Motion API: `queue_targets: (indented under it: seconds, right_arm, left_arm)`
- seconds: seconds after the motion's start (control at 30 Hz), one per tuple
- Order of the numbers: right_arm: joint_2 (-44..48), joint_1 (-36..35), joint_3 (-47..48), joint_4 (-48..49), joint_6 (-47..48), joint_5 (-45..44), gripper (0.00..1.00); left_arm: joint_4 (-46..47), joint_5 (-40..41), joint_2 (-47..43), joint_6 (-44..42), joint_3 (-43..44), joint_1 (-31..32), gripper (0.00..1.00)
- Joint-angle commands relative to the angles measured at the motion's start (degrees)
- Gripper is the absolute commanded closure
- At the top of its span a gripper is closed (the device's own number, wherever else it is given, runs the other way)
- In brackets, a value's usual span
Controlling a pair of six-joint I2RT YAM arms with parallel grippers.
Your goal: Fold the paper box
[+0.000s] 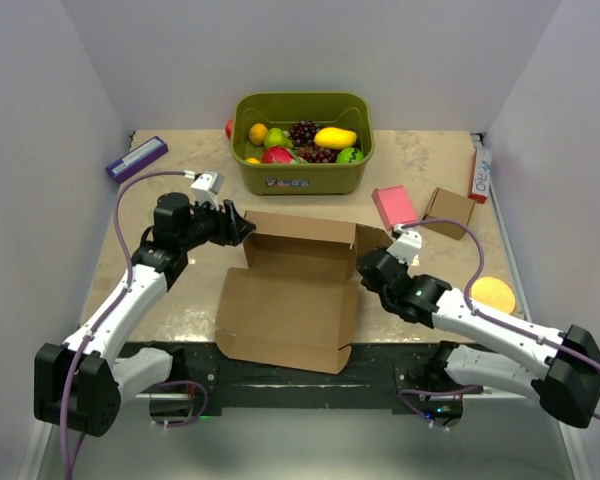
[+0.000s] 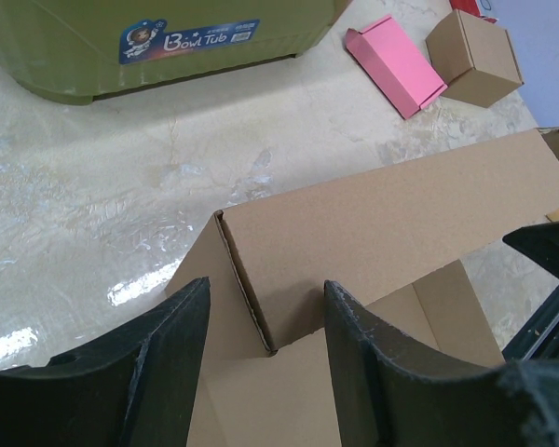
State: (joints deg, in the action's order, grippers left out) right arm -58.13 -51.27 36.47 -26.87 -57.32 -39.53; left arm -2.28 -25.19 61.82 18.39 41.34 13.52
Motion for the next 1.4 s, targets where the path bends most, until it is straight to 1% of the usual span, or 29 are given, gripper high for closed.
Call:
queue_targets:
  seconds: [0.0, 0.07, 0.13, 0.27, 0.43, 0.5, 0.6, 0.77, 0.93, 1.03, 1.1, 1.17, 1.27, 1.3, 1.37]
  right_arm:
    - [-2.94, 2.57, -0.78, 8.13, 3.44, -1.78, 0.71]
    - [-6.72, 4.68, -0.78, 10.16, 4.23, 0.06, 0.72]
    - [-8.83, 5.99, -0.96, 14.64, 5.11, 1.55, 0.74]
    - [-14.54, 7.05, -1.23, 20.97, 6.16, 2.88, 0.76]
    - [-17.63, 7.23, -0.43, 26.60, 7.31, 6.91, 0.82]
    - [-18.51, 7.15, -1.13, 30.80, 7.05, 9.37, 0.82]
    - [-21.40, 7.15, -1.93, 33.80, 5.99, 12.62, 0.83]
    - [-27.29, 7.14, -2.37, 35.75, 3.27, 15.00, 0.87]
    - [-32.39, 6.97, -2.63, 37.07, 1.34, 16.50, 0.88]
    - [-32.84, 6.79, -2.72, 36.98, 0.20, 16.85, 0.89]
    - [-31.53, 6.53, -3.16, 36.20, -0.33, 16.50, 0.89]
    - [-29.08, 6.53, -3.42, 35.05, -0.86, 15.63, 0.88]
    - [-24.95, 6.35, -3.33, 30.67, -0.86, 14.66, 0.81]
    - [-23.62, 6.44, -3.07, 29.35, -0.60, 14.39, 0.74]
    - [-19.33, 6.01, -2.19, 24.97, -0.34, 13.69, 0.65]
  left_arm:
    - [0.26, -0.30, 0.32, -0.99, -0.47, -0.16, 0.43]
    - [0.35, -0.30, 0.32, -1.08, -0.47, -0.16, 0.44]
    - [0.26, -0.39, 0.40, -1.08, -0.56, -0.16, 0.43]
    - [0.18, -0.21, 0.40, -1.17, -0.56, -0.16, 0.43]
    - [0.17, -0.21, 0.32, -1.25, -0.47, -0.16, 0.44]
    - [0.18, -0.21, 0.49, -1.17, -0.47, -0.16, 0.43]
    - [0.17, -0.30, 0.40, -1.17, -0.39, -0.16, 0.43]
    - [0.26, -0.21, 0.23, -1.25, -0.39, -0.16, 0.44]
    - [0.18, -0.04, 0.05, -1.34, -0.39, -0.16, 0.43]
    - [0.09, 0.14, 0.14, -1.34, -0.39, -0.16, 0.44]
    - [0.09, 0.23, 0.05, -1.43, -0.30, -0.16, 0.44]
    - [-0.09, 0.67, -0.04, -1.52, -0.30, -0.16, 0.44]
    - [-0.79, 1.98, -0.65, -1.78, -0.03, -0.16, 0.44]
    - [-0.79, 2.25, -1.00, -1.78, -0.03, -0.16, 0.44]
    - [-0.79, 2.51, -1.26, -1.78, -0.03, -0.16, 0.44]
